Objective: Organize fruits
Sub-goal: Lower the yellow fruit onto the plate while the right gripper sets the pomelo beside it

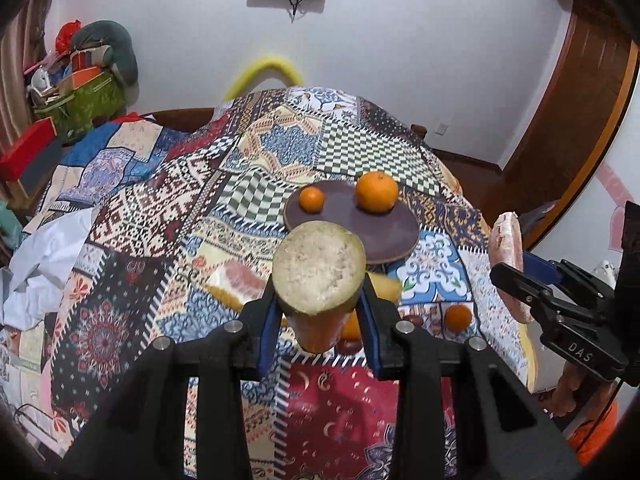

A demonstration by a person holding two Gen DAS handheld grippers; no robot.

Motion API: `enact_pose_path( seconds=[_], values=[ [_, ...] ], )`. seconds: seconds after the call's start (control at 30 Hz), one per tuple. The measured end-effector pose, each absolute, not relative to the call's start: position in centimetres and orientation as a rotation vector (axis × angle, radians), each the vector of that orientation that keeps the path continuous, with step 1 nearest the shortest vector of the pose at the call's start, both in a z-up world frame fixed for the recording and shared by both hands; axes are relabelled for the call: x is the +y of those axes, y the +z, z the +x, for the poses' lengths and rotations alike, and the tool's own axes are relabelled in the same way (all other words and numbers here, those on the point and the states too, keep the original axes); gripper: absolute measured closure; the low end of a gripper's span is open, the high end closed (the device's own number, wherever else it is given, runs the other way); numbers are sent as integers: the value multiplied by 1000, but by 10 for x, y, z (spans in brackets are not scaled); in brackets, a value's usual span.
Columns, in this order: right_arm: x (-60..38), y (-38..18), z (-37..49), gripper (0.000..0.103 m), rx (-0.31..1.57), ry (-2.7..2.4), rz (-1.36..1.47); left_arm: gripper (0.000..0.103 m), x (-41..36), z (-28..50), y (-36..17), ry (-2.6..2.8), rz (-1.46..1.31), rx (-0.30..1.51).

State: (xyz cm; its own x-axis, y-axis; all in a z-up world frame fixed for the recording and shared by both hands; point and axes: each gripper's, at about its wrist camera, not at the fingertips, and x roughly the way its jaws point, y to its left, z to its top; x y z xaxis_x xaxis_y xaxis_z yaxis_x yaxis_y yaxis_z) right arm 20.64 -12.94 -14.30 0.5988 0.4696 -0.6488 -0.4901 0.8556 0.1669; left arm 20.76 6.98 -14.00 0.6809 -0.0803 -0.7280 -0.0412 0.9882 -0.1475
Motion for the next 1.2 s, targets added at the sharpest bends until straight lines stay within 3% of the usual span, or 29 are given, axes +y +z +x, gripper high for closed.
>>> enact_pose_path(
  seconds=[1.2],
  values=[
    [-108,-185,319,61,757,554,-132,68,46,347,-190,-111,-145,925]
  ],
)
